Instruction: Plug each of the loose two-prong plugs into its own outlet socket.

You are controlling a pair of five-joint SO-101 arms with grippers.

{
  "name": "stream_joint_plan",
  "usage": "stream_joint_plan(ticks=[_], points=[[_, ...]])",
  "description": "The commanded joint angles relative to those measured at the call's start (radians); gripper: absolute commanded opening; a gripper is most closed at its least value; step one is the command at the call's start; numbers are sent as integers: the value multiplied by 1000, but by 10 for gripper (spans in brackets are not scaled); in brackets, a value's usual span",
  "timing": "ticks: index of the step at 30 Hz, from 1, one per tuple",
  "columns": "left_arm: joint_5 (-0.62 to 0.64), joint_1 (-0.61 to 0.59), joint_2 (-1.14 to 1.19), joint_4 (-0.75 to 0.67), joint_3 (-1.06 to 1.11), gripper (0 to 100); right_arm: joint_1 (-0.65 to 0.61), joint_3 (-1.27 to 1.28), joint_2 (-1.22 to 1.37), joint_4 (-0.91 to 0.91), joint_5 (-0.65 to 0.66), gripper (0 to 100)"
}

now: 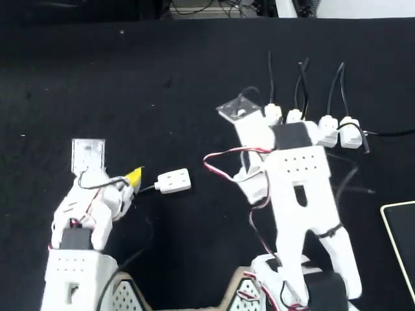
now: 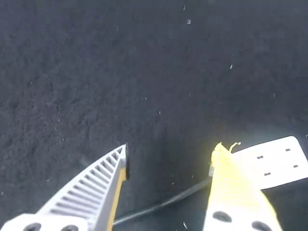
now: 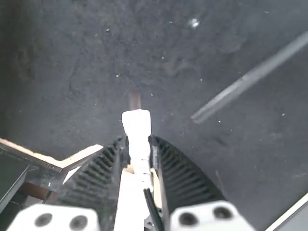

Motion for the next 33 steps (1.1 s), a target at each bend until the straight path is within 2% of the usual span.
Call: stream_joint_plan(ticks=[1, 7, 11, 15, 18, 26, 33], points=[[-3, 13, 361, -60, -214, 279, 60, -4, -42, 28, 9, 11], [31, 81, 819, -51, -447, 275, 101, -4, -51, 29, 9, 11], [103, 119, 988, -12, -536, 274, 141, -4, -51, 29, 14, 11], [110, 151, 1025, 161, -648, 274, 196, -4, -51, 29, 84, 11], [110, 203, 1025, 232, -697, 274, 259, -5, -51, 29, 130, 11], [110, 412, 1025, 238, -667, 274, 423, 1, -51, 31, 235, 11], [110, 438, 1023, 244, -667, 274, 440, 2, -51, 32, 253, 11]])
